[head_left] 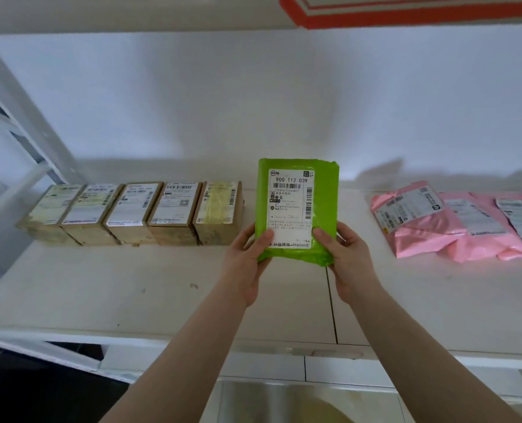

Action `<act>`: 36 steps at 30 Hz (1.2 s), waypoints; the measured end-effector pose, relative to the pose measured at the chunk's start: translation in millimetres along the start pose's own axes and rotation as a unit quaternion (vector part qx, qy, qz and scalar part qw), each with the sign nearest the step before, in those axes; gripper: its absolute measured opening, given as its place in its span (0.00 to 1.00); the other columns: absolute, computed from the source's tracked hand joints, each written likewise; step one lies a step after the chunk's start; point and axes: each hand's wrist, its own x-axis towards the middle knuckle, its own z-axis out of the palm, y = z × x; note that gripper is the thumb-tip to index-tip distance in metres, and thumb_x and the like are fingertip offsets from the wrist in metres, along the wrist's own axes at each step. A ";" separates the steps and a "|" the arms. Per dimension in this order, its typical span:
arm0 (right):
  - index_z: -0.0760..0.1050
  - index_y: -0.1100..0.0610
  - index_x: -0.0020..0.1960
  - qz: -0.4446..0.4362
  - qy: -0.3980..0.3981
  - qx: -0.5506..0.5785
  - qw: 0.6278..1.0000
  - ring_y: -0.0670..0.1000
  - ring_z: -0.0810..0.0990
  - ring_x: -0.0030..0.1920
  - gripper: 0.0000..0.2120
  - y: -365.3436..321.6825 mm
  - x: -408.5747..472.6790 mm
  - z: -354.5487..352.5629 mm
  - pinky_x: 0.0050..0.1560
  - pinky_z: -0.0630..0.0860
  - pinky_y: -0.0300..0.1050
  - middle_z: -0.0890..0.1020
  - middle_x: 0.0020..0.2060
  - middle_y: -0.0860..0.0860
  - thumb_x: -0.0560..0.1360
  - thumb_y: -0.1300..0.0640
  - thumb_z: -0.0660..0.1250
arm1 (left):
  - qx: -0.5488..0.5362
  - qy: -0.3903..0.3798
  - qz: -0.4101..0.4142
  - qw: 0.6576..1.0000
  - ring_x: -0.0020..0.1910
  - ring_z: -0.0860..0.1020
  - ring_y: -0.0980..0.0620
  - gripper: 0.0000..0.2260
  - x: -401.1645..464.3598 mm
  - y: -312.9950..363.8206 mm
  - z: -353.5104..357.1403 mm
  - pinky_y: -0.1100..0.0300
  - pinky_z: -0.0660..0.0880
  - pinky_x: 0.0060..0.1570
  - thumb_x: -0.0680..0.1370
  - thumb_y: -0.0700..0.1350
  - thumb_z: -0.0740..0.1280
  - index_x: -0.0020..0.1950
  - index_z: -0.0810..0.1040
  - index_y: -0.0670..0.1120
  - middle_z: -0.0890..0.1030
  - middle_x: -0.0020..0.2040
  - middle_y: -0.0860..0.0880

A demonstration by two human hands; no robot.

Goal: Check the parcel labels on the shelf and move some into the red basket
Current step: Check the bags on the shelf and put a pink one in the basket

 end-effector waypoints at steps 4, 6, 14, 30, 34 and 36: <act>0.80 0.60 0.58 -0.010 0.002 0.000 1.000 0.60 0.85 0.51 0.13 3.3 -2.8 4.9 0.53 0.83 0.56 0.87 0.52 0.58 0.74 0.67 0.71 | -0.006 -0.012 0.000 1.000 0.52 0.83 0.54 0.22 -0.4 2.7 -7.4 0.58 0.77 0.56 0.76 0.38 0.70 0.69 0.73 0.44 0.84 0.57 0.47; 0.80 0.62 0.60 -0.014 0.007 -0.001 1.000 0.61 0.84 0.52 0.14 5.3 -3.4 7.3 0.56 0.82 0.59 0.86 0.53 0.59 0.74 0.68 0.70 | -0.006 -0.018 -0.003 1.000 0.53 0.82 0.53 0.22 -0.2 3.4 -10.1 0.57 0.77 0.57 0.76 0.38 0.70 0.70 0.73 0.44 0.84 0.58 0.47; 0.79 0.63 0.62 -0.017 0.014 0.002 1.000 0.65 0.83 0.56 0.16 9.7 -5.8 11.6 0.60 0.78 0.65 0.85 0.54 0.62 0.74 0.67 0.71 | -0.016 -0.022 -0.006 1.000 0.55 0.82 0.51 0.22 -1.5 5.1 -13.6 0.55 0.75 0.61 0.76 0.38 0.69 0.70 0.73 0.44 0.83 0.59 0.46; 0.81 0.57 0.56 -0.008 0.008 -0.015 1.000 0.54 0.87 0.46 0.10 12.1 -4.5 13.5 0.49 0.84 0.50 0.87 0.50 0.56 0.76 0.64 0.71 | -0.005 0.011 -0.017 1.000 0.52 0.82 0.52 0.19 -2.9 2.1 -11.5 0.54 0.76 0.60 0.77 0.42 0.70 0.67 0.75 0.46 0.85 0.52 0.49; 0.81 0.60 0.59 0.024 0.026 -0.008 0.999 0.51 0.87 0.43 0.12 15.0 3.4 17.5 0.43 0.84 0.46 0.88 0.46 0.53 0.76 0.63 0.71 | 0.002 0.035 -0.026 0.999 0.50 0.82 0.53 0.19 3.1 0.5 -9.5 0.58 0.79 0.53 0.77 0.45 0.70 0.67 0.75 0.45 0.84 0.53 0.49; 0.80 0.61 0.61 0.045 0.040 -0.002 0.998 0.50 0.87 0.41 0.14 16.2 10.1 20.0 0.42 0.84 0.45 0.87 0.46 0.53 0.76 0.62 0.71 | -0.011 0.035 -0.032 0.999 0.48 0.83 0.54 0.19 6.6 -0.1 -10.2 0.62 0.80 0.46 0.77 0.42 0.70 0.67 0.74 0.43 0.84 0.54 0.47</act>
